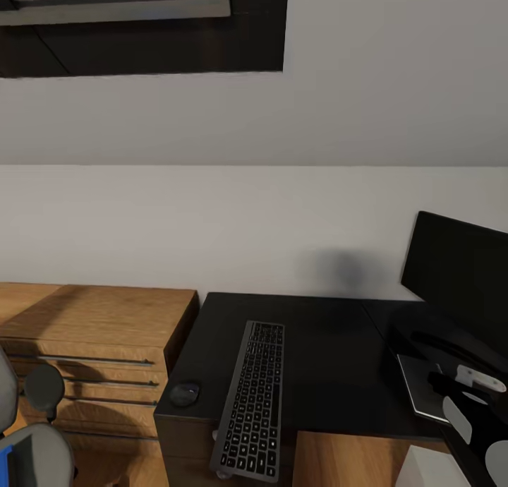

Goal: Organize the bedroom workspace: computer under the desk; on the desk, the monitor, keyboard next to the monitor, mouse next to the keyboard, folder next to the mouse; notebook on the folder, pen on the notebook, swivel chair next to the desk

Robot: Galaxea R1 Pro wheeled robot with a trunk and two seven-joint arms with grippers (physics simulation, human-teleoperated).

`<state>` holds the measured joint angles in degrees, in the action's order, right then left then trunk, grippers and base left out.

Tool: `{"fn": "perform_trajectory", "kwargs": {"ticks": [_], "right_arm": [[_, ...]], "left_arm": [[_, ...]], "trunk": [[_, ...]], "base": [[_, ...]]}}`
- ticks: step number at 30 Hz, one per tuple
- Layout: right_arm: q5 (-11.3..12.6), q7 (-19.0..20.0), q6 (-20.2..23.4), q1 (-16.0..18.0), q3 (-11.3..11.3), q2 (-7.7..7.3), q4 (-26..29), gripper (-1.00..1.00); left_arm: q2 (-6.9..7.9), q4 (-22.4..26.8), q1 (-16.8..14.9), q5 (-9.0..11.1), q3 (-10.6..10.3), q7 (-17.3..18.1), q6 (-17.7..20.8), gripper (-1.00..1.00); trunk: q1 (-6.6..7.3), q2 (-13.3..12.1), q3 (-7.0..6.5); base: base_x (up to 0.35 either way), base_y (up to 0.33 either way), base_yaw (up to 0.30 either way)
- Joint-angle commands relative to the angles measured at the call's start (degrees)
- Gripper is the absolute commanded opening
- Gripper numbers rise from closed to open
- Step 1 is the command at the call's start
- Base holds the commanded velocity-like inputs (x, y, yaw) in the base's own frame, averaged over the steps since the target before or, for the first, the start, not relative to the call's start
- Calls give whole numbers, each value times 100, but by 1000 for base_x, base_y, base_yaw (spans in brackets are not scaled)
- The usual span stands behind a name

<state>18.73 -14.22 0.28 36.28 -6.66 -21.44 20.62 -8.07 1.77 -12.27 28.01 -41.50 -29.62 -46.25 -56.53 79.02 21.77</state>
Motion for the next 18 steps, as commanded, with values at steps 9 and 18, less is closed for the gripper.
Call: {"fn": "perform_trajectory", "kwargs": {"ticks": [9, 18], "right_arm": [[68, -25, 0, 2, 0, -1, 49, 100], [69, -28, -1, 2, -2, -1, 55, 100]], "left_arm": [[-1, -2, -4, 22, -51, -36, -1, 100], [-1, -2, -4, 21, -46, -26, 7, 100]], "trunk": [[-198, 366, 213], [-198, 366, 287]], "base": [[0, 0, 0], [0, 0, 0]]}}
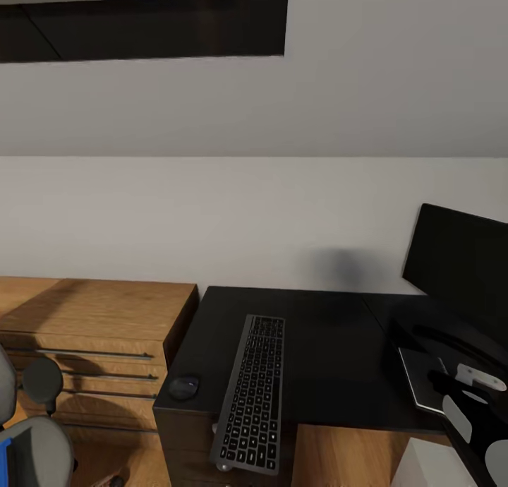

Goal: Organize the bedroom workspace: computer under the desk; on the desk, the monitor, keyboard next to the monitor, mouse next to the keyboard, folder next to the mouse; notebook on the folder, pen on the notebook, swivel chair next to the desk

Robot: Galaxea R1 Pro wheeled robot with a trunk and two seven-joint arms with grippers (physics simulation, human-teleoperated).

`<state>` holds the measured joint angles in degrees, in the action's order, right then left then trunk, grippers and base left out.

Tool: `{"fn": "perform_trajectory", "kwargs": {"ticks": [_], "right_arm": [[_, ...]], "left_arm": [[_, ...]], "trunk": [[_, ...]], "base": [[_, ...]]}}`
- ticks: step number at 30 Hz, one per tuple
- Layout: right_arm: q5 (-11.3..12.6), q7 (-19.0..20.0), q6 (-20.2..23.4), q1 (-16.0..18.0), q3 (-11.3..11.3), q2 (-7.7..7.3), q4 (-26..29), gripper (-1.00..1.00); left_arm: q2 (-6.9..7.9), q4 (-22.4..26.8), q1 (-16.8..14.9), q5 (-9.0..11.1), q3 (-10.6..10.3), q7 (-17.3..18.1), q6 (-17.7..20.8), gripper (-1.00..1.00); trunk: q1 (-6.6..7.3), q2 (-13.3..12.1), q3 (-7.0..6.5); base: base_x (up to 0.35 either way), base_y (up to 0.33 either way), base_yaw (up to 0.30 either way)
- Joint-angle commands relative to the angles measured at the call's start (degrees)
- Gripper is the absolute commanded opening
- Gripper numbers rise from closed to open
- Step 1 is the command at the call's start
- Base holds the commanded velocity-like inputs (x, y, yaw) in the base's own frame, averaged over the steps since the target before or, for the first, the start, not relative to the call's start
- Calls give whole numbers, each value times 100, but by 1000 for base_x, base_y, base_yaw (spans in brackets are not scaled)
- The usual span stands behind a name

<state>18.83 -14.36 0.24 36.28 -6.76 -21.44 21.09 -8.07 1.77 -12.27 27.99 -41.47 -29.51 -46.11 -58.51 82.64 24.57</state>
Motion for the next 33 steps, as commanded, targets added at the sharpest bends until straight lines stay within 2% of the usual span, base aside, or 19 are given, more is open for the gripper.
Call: {"fn": "perform_trajectory", "kwargs": {"ticks": [1, 20, 33], "right_arm": [[59, -14, 3, 2, 8, -1, 8, 100], [56, -9, -6, 2, 8, -1, -4, 100], [50, 1, -4, 2, 8, -1, -24, 100]], "left_arm": [[-1, -1, -3, 25, -49, -36, -6, 100], [24, -10, -3, 31, -37, -29, 5, 100], [34, -27, -3, 31, -28, -29, 14, 100]], "trunk": [[0, 4, 15], [0, 4, 175], [0, 4, 185]], "base": [[0, 0, 0], [0, 0, 0], [105, 0, 0]]}}
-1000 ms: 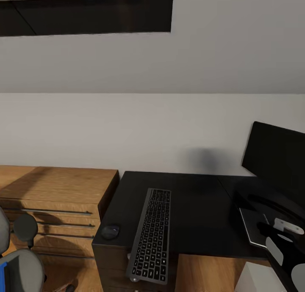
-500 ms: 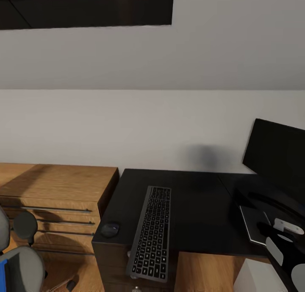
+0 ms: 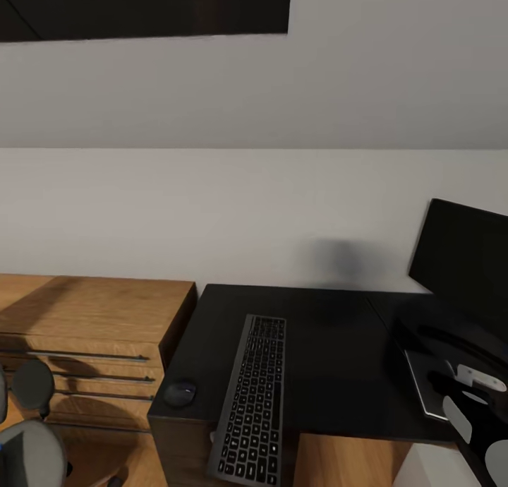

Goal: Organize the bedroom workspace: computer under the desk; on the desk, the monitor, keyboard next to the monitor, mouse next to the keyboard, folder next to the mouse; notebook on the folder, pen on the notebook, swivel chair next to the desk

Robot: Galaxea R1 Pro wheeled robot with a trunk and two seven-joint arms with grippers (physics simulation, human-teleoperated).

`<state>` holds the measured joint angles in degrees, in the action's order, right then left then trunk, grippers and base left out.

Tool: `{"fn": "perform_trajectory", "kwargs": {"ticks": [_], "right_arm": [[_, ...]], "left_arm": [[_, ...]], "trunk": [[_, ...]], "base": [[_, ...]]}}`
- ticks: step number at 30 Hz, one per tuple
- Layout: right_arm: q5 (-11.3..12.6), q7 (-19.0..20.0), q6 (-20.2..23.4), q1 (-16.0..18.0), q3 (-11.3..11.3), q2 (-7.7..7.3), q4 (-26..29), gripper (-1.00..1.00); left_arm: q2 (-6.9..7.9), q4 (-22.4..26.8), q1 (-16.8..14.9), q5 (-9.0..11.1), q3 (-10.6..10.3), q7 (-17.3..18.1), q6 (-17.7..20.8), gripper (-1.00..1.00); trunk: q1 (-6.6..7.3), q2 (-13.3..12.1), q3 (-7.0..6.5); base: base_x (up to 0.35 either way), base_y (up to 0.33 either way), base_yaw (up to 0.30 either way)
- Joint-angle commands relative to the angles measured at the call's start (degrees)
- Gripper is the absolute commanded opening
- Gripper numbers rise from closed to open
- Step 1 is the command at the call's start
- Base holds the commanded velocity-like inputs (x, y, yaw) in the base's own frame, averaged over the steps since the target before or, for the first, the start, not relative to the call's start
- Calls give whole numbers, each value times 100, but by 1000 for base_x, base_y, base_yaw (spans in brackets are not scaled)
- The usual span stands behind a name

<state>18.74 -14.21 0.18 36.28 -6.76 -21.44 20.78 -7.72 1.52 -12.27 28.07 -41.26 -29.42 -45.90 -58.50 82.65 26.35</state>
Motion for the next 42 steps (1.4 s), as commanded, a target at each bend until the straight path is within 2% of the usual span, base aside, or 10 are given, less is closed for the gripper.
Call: {"fn": "perform_trajectory", "kwargs": {"ticks": [1, 8, 16, 24, 33, 36, 42], "right_arm": [[59, -13, 3, 2, 8, -1, 7, 100], [66, -12, 13, 2, 8, -1, 6, 100], [68, -13, 58, 2, 3, -5, -14, 100], [77, -12, 355, 2, -8, -22, -25, 100], [132, -25, 456, 2, -22, -35, -29, 100], [137, -25, 518, 2, -115, -43, -30, 100], [138, -13, 713, 2, -161, -45, -26, 100]], "left_arm": [[-1, -2, -3, 23, -50, -38, -7, 100], [0, -2, -3, 23, -44, -38, -6, 100], [-1, -2, -3, 23, -49, -38, -6, 100], [-1, -2, -3, 23, -49, -38, -6, 100], [-9, -1, -3, 23, -52, -44, -8, 100], [-10, 3, -3, 23, -50, -46, -7, 100], [-10, 2, -3, 23, -49, -46, -7, 100]], "trunk": [[-1, 3, 6], [-1, 3, 6], [-1, 3, 6], [-1, 3, 6], [-1, 3, 6], [-1, 3, 6], [-1, 3, 6]], "base": [[100, 0, 0], [219, 0, 0], [42, 0, 0], [5, 0, 0], [0, 0, 0], [0, 0, 0], [0, 0, 0]]}}
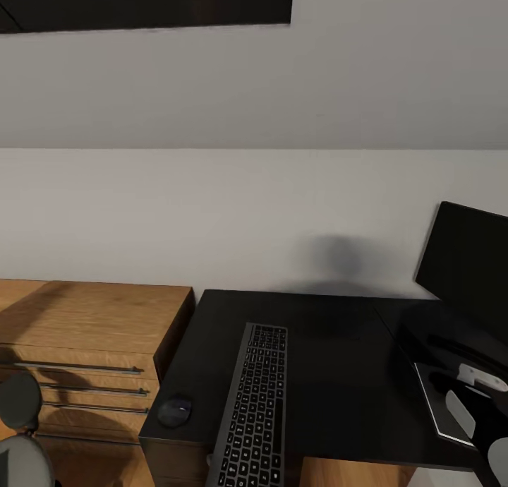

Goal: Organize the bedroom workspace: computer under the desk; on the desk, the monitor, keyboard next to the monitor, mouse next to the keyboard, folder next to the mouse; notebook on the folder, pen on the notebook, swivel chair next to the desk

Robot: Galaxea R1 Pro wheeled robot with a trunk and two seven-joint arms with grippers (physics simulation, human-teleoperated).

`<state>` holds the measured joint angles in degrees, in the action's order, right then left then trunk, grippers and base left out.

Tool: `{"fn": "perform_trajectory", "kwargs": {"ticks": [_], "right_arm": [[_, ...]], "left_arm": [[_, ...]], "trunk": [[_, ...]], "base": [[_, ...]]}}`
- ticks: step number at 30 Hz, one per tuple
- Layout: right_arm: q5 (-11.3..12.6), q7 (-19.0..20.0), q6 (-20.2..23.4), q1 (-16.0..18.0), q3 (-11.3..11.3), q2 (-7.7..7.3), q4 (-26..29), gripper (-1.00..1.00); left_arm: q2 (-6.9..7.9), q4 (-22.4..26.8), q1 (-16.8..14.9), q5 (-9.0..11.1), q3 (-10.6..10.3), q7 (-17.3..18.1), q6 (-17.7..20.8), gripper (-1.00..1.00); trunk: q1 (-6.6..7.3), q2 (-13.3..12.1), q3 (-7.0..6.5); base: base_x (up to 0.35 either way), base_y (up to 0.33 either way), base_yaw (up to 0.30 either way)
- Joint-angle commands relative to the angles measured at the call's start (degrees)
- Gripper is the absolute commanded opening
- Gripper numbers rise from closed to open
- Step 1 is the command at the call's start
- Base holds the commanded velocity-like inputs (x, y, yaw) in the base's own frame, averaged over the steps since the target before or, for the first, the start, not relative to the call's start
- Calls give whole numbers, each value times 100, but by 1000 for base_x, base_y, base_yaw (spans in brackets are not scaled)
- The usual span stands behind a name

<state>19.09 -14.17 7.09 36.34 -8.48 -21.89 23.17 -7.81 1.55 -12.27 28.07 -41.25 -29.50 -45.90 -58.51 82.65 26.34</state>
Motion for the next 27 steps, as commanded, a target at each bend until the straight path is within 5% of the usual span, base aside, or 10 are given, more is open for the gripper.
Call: {"fn": "perform_trajectory", "kwargs": {"ticks": [1, 27], "right_arm": [[106, -10, 37, -4, 9, 4, -263, 100], [107, 11, 55, -4, 4, 1, -252, 100]], "left_arm": [[-1, 0, -4, 23, -50, -38, -7, 100], [-1, -3, -4, 23, -50, -38, -7, 100]], "trunk": [[0, 3, 7], [0, 3, 7]], "base": [[0, 0, 0], [0, 0, 0]]}}
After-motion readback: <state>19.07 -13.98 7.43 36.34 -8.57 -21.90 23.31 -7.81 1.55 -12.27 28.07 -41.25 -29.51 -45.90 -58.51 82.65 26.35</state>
